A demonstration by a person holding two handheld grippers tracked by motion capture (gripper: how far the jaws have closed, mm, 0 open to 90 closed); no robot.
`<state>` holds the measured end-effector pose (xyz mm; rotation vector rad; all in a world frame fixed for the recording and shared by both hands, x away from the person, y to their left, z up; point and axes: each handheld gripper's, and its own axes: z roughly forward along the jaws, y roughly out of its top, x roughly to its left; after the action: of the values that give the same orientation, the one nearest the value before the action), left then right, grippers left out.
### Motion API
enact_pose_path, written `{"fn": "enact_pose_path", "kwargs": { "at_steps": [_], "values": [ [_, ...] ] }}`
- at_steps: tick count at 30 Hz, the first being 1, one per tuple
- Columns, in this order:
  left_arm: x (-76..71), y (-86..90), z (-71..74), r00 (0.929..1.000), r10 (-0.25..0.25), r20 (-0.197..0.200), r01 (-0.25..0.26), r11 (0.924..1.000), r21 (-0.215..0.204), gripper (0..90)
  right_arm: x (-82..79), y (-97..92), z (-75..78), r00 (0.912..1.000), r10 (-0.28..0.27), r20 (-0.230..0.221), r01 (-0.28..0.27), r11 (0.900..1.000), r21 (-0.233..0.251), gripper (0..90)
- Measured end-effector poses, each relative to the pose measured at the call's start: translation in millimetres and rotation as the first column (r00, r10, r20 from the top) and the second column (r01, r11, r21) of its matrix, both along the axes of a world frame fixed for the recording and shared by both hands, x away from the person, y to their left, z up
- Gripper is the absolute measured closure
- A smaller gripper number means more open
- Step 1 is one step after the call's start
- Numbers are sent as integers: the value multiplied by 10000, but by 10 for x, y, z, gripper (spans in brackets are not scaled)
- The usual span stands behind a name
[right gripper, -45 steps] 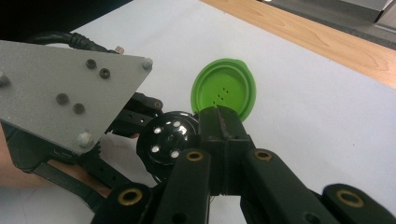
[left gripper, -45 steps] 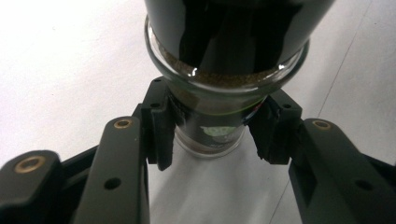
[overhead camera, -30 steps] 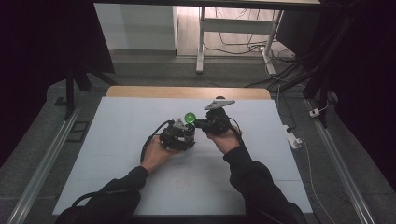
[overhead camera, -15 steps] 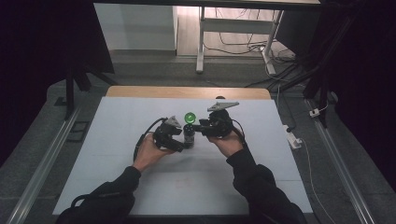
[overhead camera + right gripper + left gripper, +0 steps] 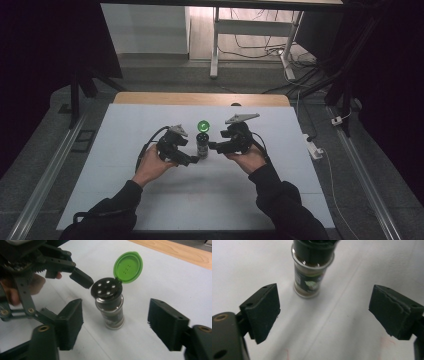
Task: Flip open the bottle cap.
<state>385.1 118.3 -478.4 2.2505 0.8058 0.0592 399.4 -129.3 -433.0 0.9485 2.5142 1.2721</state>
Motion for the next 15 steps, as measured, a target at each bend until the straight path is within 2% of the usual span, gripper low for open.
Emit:
{"fn": "enact_pose_path", "kwargs": {
  "at_steps": [4, 8, 15],
  "values": [
    [-82, 61, 47, 10000, -8, 68, 7, 9999, 150, 65, -49, -54, 8, 10000, 29, 0, -29, 10000, -38, 206],
    [-184, 160, 98, 10000, 37, 29, -37, 10000, -65, 40, -93, -105, 5, 10000, 38, -58, -37, 9999, 139, 152],
    [-415, 427, 165, 9991, 389, 148, -383, 9985, -394, 16, -213, -145, -2, 9996, 270, -20, -270, 9996, -51, 74]
  ]
}}
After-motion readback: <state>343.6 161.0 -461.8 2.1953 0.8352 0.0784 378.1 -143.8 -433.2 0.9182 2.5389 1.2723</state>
